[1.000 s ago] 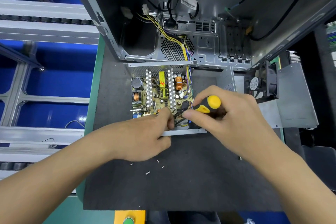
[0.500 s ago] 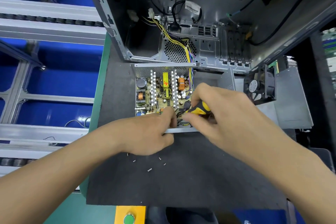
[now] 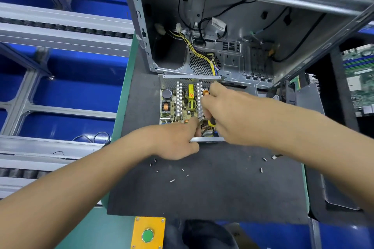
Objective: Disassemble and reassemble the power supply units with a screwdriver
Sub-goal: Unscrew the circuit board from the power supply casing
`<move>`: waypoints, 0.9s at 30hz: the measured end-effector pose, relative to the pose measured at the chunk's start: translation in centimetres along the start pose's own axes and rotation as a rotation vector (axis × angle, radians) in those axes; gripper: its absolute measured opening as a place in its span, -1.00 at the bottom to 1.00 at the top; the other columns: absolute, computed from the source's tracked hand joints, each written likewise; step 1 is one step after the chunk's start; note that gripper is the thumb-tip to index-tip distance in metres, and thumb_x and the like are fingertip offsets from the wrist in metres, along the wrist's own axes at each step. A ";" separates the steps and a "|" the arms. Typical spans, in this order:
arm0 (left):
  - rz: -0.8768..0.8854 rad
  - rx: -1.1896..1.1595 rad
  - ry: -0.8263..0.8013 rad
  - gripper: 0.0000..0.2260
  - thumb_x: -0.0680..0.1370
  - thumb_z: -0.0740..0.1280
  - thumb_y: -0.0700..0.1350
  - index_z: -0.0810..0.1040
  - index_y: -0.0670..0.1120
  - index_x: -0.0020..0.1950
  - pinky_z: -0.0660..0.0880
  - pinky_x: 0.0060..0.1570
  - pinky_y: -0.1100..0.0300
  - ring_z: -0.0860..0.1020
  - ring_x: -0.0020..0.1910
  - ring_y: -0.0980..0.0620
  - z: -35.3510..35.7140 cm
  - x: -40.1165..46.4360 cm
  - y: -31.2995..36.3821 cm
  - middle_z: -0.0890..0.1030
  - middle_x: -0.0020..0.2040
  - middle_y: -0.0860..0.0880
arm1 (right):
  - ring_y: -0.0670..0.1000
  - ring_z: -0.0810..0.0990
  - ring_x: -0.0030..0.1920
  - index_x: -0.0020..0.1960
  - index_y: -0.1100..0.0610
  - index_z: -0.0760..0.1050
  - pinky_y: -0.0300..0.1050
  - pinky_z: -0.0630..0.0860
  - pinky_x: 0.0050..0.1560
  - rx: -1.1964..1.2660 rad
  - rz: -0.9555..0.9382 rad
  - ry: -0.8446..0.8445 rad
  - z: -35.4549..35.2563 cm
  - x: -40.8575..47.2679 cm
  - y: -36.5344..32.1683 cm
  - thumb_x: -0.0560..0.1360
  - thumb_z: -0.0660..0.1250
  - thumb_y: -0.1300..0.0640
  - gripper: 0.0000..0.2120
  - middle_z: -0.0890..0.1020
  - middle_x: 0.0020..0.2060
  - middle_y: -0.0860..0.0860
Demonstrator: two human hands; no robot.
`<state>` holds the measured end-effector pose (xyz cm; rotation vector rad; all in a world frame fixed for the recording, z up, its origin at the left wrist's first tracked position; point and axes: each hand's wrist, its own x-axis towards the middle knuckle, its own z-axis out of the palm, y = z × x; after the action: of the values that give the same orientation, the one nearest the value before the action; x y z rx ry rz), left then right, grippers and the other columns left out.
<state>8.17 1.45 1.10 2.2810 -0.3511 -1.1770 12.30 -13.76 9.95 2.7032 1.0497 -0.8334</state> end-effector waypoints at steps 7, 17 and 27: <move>0.037 -0.003 0.011 -0.78 0.62 0.21 -0.04 0.24 -0.03 0.19 0.37 -0.22 0.09 0.47 -0.22 0.02 -0.1 -0.1 0.1 0.53 -0.08 -0.06 | 0.09 0.33 -0.31 -0.25 0.05 0.18 -0.08 0.32 -0.32 -0.283 0.069 0.058 -0.4 1.5 -0.6 0.64 0.24 0.06 -0.65 0.20 -0.34 0.00; 0.074 -0.078 0.173 -0.79 0.56 0.35 -0.05 0.34 -0.01 0.08 0.46 -0.06 0.09 0.52 -0.10 -0.01 0.3 -0.1 -0.4 0.55 -0.06 0.03 | 0.15 0.49 -0.17 -0.25 0.11 0.18 -0.05 0.35 -0.22 -0.543 -0.214 -0.112 -1.4 0.3 0.1 0.61 0.17 0.18 -0.71 0.28 -0.32 0.04; 0.201 -0.688 0.868 -0.70 0.43 0.38 0.19 0.54 -0.04 -0.24 0.52 -0.23 0.22 0.60 -0.30 0.01 1.9 -4.3 -6.2 0.67 -0.25 0.00 | 0.14 0.51 -0.11 0.08 0.08 0.38 -0.03 0.50 -0.18 -0.137 0.024 -0.133 -0.8 1.0 -0.1 0.53 0.27 0.23 -0.84 0.36 -0.02 0.03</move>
<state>3.98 7.82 -0.48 1.8425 0.1473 -0.0871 13.20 -12.80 10.12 2.5058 1.0044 -0.8888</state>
